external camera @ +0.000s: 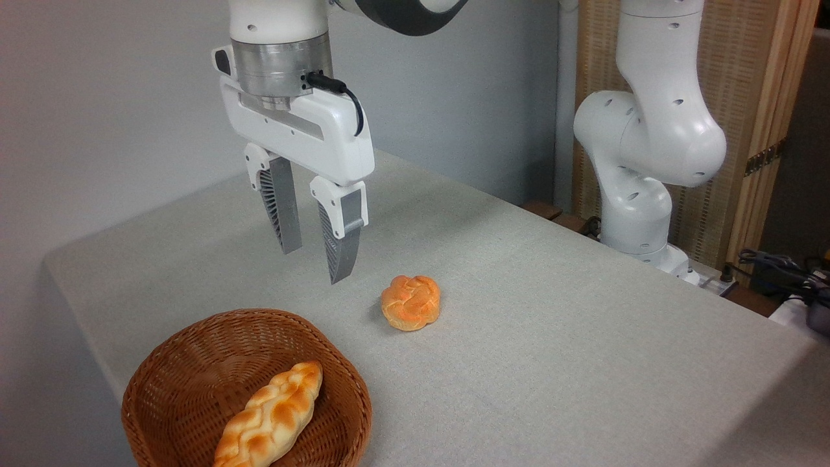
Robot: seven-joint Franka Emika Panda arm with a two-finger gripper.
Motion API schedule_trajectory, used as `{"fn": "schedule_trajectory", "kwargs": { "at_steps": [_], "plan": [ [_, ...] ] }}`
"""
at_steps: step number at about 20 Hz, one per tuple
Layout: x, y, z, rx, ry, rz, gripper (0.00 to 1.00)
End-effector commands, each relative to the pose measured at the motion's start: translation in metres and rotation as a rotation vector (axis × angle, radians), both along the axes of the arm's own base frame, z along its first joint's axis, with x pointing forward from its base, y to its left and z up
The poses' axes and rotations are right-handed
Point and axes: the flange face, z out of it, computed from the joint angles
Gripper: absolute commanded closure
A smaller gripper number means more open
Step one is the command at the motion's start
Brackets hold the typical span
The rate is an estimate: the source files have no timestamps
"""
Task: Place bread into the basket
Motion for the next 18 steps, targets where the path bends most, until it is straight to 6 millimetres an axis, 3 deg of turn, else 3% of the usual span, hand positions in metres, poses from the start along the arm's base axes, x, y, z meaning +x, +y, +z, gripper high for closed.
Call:
{"fn": "schedule_trajectory", "kwargs": {
  "at_steps": [1,7,18],
  "plan": [
    [0.002,0.002,0.006,-0.026,-0.012,-0.011,0.00],
    [0.003,0.018,0.013,-0.062,-0.025,0.027,0.00],
    [0.003,0.018,0.016,-0.063,-0.030,0.029,0.00]
  ]
}}
